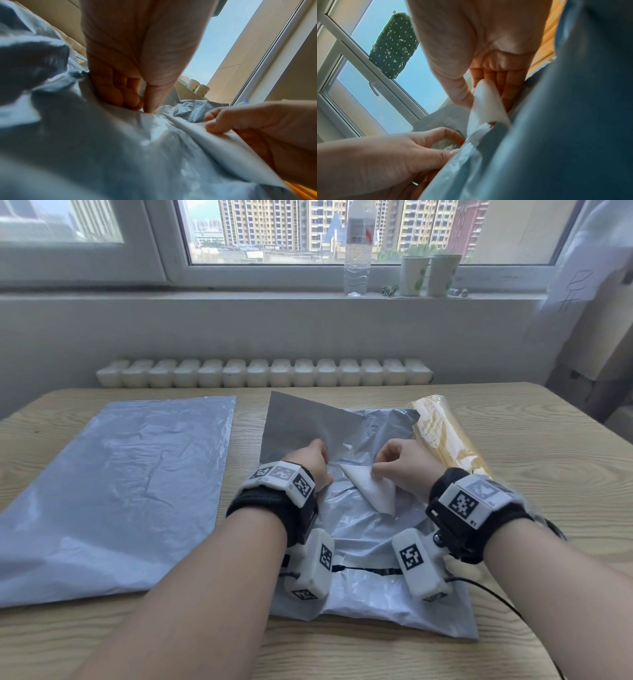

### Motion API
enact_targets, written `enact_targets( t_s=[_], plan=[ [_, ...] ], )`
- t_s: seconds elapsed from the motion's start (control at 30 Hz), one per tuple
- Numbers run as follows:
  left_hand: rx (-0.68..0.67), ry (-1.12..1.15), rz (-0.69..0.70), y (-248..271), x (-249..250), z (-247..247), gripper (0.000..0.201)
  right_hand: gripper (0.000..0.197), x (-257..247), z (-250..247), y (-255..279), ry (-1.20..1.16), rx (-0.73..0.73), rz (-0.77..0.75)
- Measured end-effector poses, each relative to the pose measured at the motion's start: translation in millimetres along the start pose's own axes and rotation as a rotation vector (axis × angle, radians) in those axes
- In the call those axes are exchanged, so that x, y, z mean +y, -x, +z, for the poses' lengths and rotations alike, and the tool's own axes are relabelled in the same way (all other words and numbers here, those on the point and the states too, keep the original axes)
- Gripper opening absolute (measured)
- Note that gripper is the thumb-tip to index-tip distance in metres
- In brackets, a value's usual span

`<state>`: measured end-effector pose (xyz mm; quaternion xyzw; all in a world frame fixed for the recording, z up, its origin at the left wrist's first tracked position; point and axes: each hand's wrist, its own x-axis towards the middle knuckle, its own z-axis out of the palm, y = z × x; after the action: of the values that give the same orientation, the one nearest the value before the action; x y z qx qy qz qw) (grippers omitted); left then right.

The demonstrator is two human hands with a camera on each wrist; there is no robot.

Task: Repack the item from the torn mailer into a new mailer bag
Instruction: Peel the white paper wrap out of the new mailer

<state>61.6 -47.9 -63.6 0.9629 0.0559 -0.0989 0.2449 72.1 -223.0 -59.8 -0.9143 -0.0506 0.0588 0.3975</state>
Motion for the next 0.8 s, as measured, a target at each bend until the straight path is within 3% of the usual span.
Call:
enact_targets(
  t_s=[0.17,0.23,0.33,0.47,0.57,0.7,0.8],
  plan=[
    [0.008,-0.009,0.009,-1,-1,0,0.032,0.026,-10,0,9,-0.001,-0.131,-0.101],
    [0.038,-0.030,0.015,-1,-2,-1,0.032,0.015,-16,3,7,0.016,-0.101,-0.100],
    [0.097,-0.093,0.031,-3,4,-7,0.032,0.027,-21,3,2,0.068,-0.078,-0.064],
    [0.041,-0.115,0.054,-7,17,-10,0.031,0.019,-25,4,-5,0.205,-0.069,-0.088],
    [-0.026,-0.055,0.035,-10,16,-10,0.033,0.023,-23,6,-9,0.226,-0.041,-0.074],
    [-0.018,0.005,0.029,-11,11,-3,0.044,0.029,-19,5,-10,0.191,-0.062,-0.046],
    [-0.021,0.032,0.020,-12,10,-1,0.045,0.021,-19,5,-10,0.217,-0.068,-0.043]
  ],
)
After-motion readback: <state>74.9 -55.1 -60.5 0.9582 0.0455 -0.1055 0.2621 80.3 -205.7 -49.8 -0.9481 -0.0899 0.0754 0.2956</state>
